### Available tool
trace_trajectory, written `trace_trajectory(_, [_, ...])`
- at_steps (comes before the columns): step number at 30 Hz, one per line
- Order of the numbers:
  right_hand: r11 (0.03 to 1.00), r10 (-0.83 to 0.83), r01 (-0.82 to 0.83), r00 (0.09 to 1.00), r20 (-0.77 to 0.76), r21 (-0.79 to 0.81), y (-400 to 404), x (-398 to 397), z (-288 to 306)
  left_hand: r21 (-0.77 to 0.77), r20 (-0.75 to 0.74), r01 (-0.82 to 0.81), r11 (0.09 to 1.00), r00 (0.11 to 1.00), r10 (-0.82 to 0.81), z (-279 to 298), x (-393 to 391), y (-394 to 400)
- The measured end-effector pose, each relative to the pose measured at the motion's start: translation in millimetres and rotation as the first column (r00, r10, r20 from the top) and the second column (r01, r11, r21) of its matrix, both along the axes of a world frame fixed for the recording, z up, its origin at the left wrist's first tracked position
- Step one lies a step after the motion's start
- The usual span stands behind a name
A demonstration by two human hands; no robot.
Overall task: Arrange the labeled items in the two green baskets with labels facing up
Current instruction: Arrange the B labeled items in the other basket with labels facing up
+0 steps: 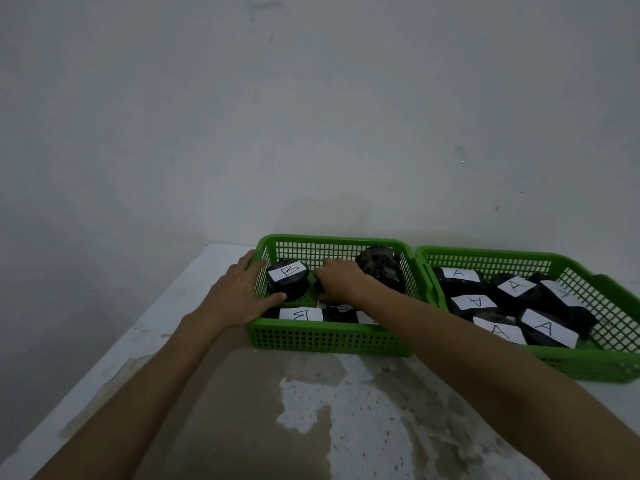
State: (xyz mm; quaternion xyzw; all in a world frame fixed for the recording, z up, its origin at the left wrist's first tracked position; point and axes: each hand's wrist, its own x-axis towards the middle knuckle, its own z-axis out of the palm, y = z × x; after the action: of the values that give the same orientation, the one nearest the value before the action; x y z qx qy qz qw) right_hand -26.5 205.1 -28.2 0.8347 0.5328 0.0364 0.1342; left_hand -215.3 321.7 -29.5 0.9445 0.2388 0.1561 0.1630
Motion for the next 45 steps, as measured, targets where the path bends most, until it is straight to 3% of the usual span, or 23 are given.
trace_trajectory(6, [0.977, -0.031, 0.050, 0.995, -0.094, 0.206, -16.9, 3.2, 22.3, 0.184, -0.011, -0.007, 0.983, 1.000, 0.009, 10.4, 2.3, -7.0])
trace_trajectory(12, [0.831, -0.011, 0.269, 0.884, -0.468, 0.487, -56.2, 18.7, 62.8, 0.218, 0.072, 0.068, 0.974, 0.994, -0.085, 25.8, 20.6, -38.6])
trace_trajectory(14, [0.780, 0.045, 0.353, 0.792, -0.609, 0.516, -75.7, 17.3, 79.3, 0.221, 0.115, 0.090, 0.971, 0.986, -0.118, 33.0, 28.2, -54.6])
trace_trajectory(18, [0.700, 0.210, 0.511, 0.520, -0.828, 0.498, -120.1, 6.9, 106.0, 0.235, 0.197, 0.129, 0.963, 0.964, -0.177, 48.0, 38.3, -88.3])
trace_trajectory(23, [0.652, 0.344, 0.640, 0.229, -0.911, 0.407, -173.8, -8.5, 122.6, 0.216, 0.323, 0.188, 0.958, 0.912, -0.252, 56.0, 40.6, -117.7])
trace_trajectory(26, [0.646, 0.381, 0.675, 0.119, -0.917, 0.356, -197.3, -13.1, 123.4, 0.243, 0.358, 0.226, 0.943, 0.883, -0.304, 60.5, 41.0, -133.2])
trace_trajectory(32, [0.626, 0.407, 0.703, 0.075, -0.910, 0.338, -216.3, -12.9, 122.0, 0.280, 0.393, 0.242, 0.929, 0.854, -0.341, 67.8, 40.8, -151.8])
trace_trajectory(37, [0.588, 0.499, 0.742, -0.021, -0.866, 0.321, -214.7, -16.0, 119.3, 0.183, 0.548, 0.117, 0.976, 0.812, -0.200, 70.2, 41.8, -163.6])
trace_trajectory(41, [0.581, 0.454, 0.764, -0.017, -0.891, 0.281, -196.8, -27.8, 111.0, 0.122, 0.629, 0.070, 0.990, 0.766, -0.132, 67.7, 46.3, -172.1])
trace_trajectory(45, [0.502, 0.440, 0.807, 0.070, -0.895, 0.310, -184.2, -28.9, 113.8, 0.117, 0.571, 0.101, 0.988, 0.807, -0.150, 66.4, 43.7, -162.6])
